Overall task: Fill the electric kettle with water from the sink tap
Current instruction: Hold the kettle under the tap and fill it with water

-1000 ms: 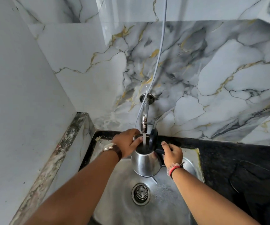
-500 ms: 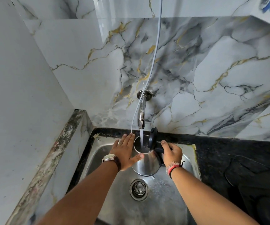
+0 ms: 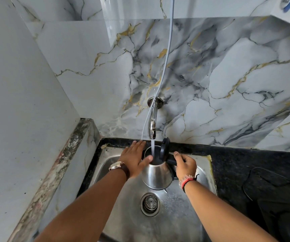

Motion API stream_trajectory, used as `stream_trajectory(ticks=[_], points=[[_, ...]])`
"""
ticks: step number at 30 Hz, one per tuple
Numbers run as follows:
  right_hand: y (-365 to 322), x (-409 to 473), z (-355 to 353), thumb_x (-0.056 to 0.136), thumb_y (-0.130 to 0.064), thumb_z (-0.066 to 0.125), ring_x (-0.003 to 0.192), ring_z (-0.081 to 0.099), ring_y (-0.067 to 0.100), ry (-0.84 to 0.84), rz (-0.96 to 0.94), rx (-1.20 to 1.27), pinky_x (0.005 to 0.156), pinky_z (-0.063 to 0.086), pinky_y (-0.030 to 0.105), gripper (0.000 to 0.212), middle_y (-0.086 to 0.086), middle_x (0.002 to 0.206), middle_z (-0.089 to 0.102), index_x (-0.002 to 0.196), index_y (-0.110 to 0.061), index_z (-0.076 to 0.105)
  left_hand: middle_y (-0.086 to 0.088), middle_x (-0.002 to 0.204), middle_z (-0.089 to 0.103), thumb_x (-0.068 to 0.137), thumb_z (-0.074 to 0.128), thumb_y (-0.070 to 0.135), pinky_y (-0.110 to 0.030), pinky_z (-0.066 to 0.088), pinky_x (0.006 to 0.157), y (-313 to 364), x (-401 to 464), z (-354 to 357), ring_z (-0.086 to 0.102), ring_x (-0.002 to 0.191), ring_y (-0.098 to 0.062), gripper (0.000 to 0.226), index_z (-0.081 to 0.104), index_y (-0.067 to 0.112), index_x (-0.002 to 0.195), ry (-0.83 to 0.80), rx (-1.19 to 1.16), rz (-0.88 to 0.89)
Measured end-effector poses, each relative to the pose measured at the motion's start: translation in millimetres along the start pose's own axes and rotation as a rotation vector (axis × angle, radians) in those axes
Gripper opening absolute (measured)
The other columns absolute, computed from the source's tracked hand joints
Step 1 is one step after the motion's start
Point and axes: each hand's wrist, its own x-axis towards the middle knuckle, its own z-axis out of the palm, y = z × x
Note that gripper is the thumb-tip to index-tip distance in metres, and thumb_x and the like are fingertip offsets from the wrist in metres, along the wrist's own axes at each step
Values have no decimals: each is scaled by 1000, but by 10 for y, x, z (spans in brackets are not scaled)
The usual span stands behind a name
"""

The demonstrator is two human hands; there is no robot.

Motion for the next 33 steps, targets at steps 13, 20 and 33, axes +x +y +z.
stream_trajectory(ticks=[13,20,33], points=[[74,20,8,72,-66,64,57,47,23,6,-32,15,61,41,35,68,1,50,50,61,1,60,14,101,69,104,54,31,-23,50,75,325,456,-548,64,85,-1,19,59,25,121,233,-530,98],[118,42,28,72,-67,63,56,45,23,4,-35,26,60,40,35,70,3,50,49,62,2,60,1,113,67,103,57,33,-38,51,87,319,499,-505,64,95,-19,24,55,21,124,175,-633,16],[114,46,42,71,-67,65,53,44,23,17,-28,49,58,40,34,69,-3,46,46,59,1,56,9,78,61,81,79,49,-32,38,52,555,613,-543,59,62,-12,59,26,33,102,382,-338,-188]])
